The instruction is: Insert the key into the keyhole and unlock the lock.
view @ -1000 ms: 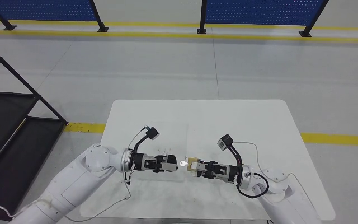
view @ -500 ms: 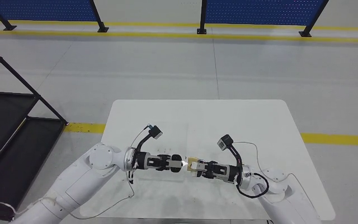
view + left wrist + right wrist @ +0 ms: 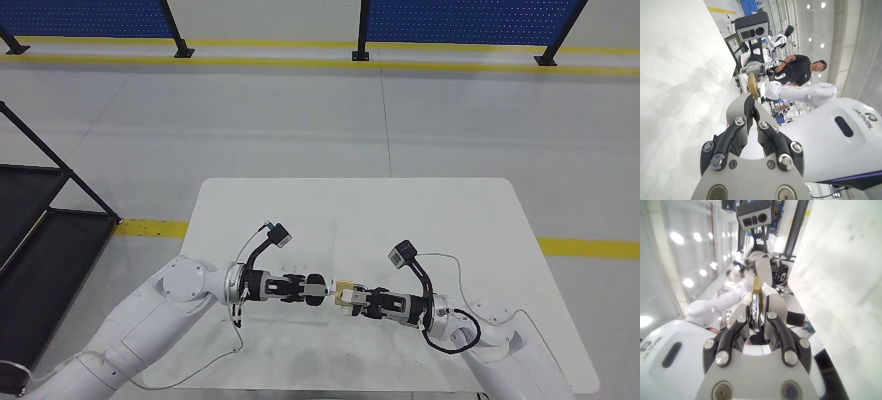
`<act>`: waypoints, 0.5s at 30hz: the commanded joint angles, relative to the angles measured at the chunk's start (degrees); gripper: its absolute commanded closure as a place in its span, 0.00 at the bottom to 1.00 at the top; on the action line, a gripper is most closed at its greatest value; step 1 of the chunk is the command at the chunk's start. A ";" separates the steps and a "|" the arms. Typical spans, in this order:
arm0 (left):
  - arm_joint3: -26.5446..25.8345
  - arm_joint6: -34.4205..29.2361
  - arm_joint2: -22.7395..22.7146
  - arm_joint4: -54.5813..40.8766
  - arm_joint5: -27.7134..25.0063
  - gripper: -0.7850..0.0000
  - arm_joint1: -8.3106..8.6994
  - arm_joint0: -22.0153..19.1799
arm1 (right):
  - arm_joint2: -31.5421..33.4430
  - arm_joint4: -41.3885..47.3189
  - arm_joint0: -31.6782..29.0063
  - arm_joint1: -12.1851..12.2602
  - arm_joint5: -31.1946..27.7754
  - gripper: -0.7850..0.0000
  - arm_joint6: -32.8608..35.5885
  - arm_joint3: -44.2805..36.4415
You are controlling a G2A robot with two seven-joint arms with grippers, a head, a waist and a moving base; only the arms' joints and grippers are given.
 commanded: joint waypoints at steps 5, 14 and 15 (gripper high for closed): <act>0.28 -0.48 0.35 -0.59 0.74 1.00 -0.53 -0.34 | 0.00 0.00 0.00 0.00 0.00 1.00 0.00 0.00; 0.03 1.23 0.00 4.54 -2.24 1.00 -1.11 -0.47 | 0.00 0.00 0.00 0.00 0.00 1.00 0.00 0.00; -0.07 1.50 -0.05 5.06 -2.63 1.00 -1.15 -0.31 | 0.00 0.00 0.00 0.00 0.00 1.00 0.00 0.00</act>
